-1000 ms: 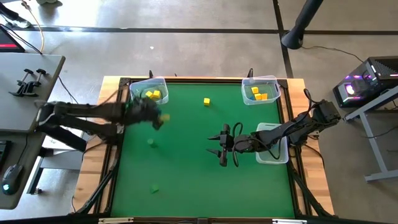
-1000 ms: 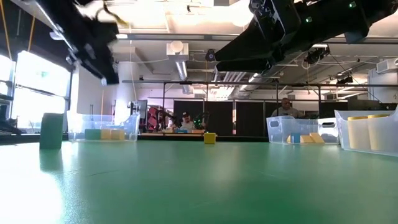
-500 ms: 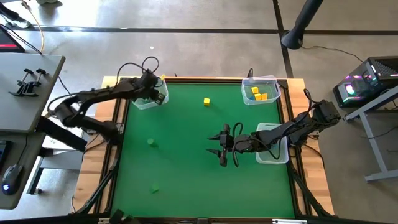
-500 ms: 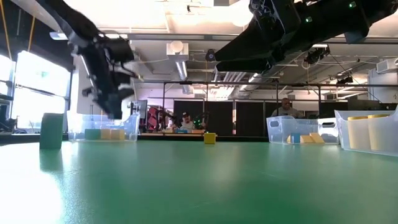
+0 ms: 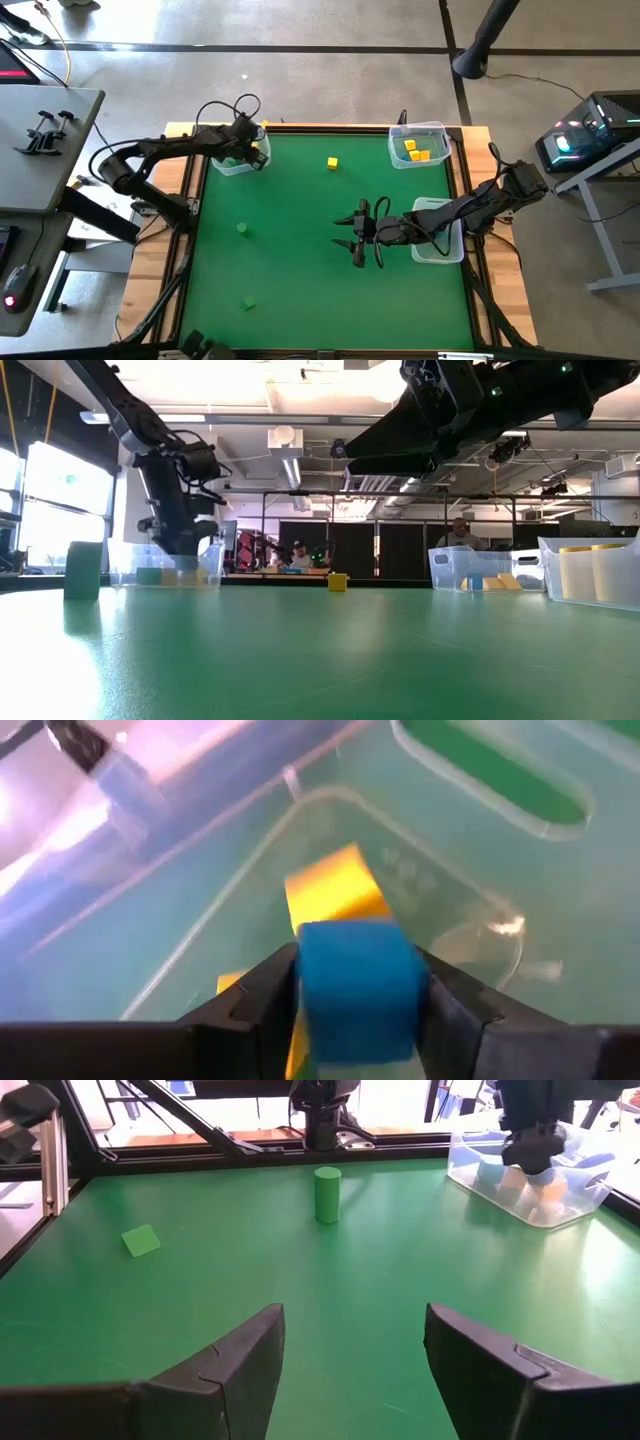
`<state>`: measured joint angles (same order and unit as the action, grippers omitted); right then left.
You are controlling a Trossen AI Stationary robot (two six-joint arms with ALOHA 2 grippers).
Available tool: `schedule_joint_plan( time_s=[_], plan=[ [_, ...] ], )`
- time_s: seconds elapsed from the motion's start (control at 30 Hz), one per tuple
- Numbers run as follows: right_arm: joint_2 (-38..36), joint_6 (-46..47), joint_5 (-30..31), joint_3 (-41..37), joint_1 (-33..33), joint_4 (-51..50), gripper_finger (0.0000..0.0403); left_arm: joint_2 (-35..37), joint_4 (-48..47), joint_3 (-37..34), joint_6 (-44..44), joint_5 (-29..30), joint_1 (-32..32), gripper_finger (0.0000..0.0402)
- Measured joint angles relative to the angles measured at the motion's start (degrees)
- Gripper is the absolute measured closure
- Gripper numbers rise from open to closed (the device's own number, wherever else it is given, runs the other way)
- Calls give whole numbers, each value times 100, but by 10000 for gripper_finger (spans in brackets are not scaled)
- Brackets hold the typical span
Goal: Sort blocks by size
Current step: Put the blue cube block into the top left transparent bin, then put the yellow cube block into the top left transparent bin
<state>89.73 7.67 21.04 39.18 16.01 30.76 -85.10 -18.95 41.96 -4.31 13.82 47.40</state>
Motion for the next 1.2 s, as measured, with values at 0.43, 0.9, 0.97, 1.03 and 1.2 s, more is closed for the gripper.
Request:
schedule_joint_plan(
  time_s=[0.43,0.9,0.97,1.03,1.2],
  plan=[
    [0,-1,0,0,0,0,171,1132,-336,-7,6,-108,-96,201],
    [42,-9,61,-2,-234,-875,171,2477,1035,-921,-823,-1009,-2429,206],
    [156,-8,88,-2,-400,-879,171,2494,1648,-1272,-1064,-947,-2955,206],
    [348,-108,-3,-2,-634,-686,171,2451,2316,-1600,-1248,-836,-3456,206],
    [938,-525,-56,34,-1640,-133,171,2333,3528,-2115,-1360,-348,-4556,207]
  ],
)
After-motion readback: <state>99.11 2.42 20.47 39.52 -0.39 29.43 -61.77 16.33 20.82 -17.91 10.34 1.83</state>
